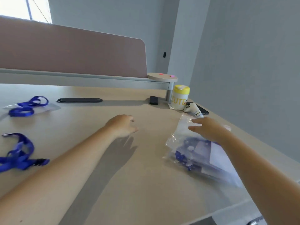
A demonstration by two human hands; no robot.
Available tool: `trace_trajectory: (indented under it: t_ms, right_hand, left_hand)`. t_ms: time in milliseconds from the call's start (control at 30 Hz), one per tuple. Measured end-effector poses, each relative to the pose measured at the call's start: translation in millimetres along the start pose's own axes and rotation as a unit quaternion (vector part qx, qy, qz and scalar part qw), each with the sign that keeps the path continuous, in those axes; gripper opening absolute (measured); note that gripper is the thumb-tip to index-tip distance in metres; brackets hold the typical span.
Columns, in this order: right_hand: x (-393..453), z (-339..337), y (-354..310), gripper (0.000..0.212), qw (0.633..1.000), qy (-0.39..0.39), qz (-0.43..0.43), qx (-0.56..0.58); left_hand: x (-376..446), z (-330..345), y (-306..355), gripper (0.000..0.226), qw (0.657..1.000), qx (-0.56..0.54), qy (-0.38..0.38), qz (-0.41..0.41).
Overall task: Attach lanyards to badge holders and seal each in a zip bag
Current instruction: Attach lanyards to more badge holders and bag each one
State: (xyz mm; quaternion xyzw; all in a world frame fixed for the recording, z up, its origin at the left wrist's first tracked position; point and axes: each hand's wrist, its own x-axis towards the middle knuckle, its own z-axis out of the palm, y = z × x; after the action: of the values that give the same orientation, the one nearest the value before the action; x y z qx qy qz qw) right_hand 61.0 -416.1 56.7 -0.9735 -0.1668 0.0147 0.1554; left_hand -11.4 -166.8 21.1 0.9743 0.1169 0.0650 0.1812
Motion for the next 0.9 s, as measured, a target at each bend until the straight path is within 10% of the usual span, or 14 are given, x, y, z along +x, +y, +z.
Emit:
trace_trajectory:
  t_ms: [467,733,900]
  right_hand:
    - [-46.1,127.1,-198.7,0.048,0.969,-0.080,-0.232,-0.028]
    - [-49.0,148.3,-231.9,0.047,0.955,-0.095,-0.282,0.015]
    - [-35.1,152.1,-242.6,0.050,0.953,-0.087,-0.283,0.072]
  left_hand:
    - [-144.8,-28.6,-168.5,0.038,0.944,0.083,0.060,-0.315]
    - [-122.8,-21.0,-164.9,0.040,0.978,0.029,0.031,-0.206]
    - [-104.5,-38.1,-170.2,0.034,0.957,-0.166,0.189,-0.141]
